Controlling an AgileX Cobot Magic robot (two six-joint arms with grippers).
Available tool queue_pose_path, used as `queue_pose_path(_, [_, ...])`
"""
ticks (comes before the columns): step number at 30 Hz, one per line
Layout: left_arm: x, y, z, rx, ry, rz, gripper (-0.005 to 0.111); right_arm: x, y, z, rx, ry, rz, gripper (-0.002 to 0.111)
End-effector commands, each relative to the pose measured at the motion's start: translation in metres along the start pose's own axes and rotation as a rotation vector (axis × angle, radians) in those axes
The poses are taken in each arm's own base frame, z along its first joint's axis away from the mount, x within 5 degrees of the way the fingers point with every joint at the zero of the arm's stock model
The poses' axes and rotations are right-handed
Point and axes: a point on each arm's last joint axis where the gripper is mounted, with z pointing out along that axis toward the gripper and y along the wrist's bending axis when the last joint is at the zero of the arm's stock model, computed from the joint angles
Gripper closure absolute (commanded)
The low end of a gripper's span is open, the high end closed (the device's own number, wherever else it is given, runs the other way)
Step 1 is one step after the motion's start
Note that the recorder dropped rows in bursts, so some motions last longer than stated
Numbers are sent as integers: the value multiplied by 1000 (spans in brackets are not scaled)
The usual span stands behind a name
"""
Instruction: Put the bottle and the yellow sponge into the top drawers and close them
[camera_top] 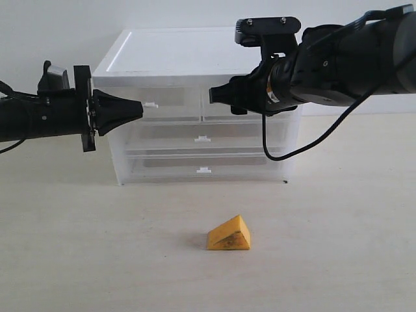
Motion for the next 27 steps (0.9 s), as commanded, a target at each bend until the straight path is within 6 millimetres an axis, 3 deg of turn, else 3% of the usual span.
queue_pose_path(1, [0, -4, 0, 18, -7, -12, 94, -8, -2, -1, -9, -31, -26, 55])
queue_pose_path(6, [0, -3, 0, 18, -6, -22, 60, -7, -2, -1, -5, -28, -24, 55])
queue_pose_path(8, [1, 1, 1, 15, -4, -41, 55, -7, -2, -1, -5, -28, -22, 55])
queue_pose_path(18, [-1, 31, 13, 3, 14, -79, 56, -7, -2, -1, -5, -28, -25, 55])
queue_pose_path(27, [-10, 25, 21, 21, 18, -39, 62, -7, -2, -1, -9, -30, -33, 55])
